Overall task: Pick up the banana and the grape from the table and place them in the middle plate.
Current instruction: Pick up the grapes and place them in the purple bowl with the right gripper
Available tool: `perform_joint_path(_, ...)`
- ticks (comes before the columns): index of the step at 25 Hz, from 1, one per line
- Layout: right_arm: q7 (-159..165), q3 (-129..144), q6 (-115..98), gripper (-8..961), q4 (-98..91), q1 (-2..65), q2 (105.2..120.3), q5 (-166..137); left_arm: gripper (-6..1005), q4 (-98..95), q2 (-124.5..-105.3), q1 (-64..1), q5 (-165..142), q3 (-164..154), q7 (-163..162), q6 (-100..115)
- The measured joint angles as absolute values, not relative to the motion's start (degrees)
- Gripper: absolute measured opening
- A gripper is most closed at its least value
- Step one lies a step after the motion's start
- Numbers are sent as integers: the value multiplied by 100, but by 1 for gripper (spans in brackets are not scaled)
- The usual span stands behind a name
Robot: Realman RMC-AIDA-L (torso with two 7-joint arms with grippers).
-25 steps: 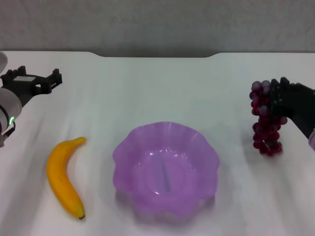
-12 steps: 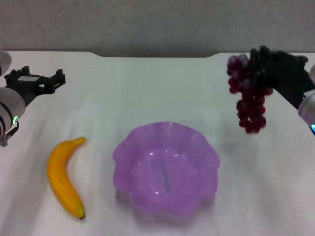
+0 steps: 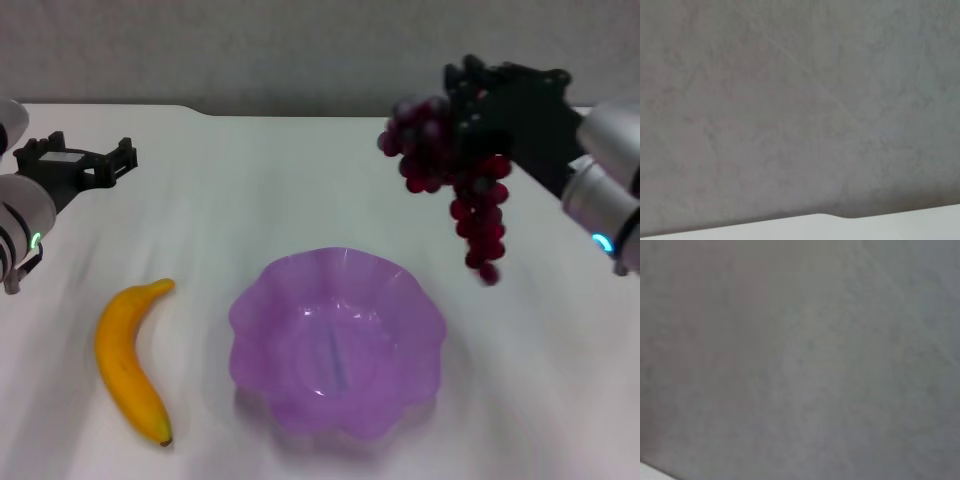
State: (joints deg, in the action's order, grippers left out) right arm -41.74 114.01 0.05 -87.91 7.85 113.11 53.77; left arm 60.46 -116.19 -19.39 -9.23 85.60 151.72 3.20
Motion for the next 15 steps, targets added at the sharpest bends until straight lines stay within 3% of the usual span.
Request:
perform_joint_path(9,-4174,11777,-107,140,-8325,1376,11437,5391,891,6047,-11619,-1963,-923,8560,15170,318)
perform_joint_path(15,-4172,12350,-455,138,-8204,1538,11437,5373,890,6048,-11619,-2005,-923,8561,15170,340)
